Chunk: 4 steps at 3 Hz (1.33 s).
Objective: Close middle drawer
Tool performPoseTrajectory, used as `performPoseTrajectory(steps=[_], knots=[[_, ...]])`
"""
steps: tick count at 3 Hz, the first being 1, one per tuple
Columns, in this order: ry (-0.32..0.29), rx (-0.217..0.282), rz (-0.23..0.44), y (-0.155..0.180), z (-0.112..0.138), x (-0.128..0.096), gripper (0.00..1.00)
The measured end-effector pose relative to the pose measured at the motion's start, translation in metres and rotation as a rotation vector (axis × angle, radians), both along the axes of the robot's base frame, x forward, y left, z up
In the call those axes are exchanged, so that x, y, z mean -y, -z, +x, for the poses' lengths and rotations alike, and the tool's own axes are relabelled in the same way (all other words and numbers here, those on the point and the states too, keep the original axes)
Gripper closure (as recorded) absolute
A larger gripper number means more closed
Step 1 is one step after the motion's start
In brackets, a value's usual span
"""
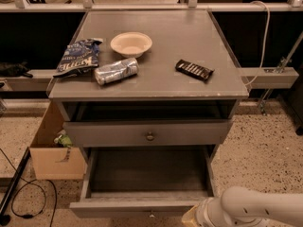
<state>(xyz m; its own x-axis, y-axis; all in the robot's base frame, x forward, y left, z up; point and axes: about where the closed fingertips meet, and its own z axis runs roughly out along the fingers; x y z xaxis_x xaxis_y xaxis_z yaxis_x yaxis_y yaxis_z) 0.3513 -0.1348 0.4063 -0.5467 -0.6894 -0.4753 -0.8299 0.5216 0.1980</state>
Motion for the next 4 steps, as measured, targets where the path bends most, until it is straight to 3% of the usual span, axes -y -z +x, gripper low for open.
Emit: performPoseTrajectory(steps=[3,4], knots=[[-0.003,-0.001,0.0,0.001,0.0,-0.001,0.34],[-0.017,0.013,-0.004,0.001,0.026,-0.009,0.04]])
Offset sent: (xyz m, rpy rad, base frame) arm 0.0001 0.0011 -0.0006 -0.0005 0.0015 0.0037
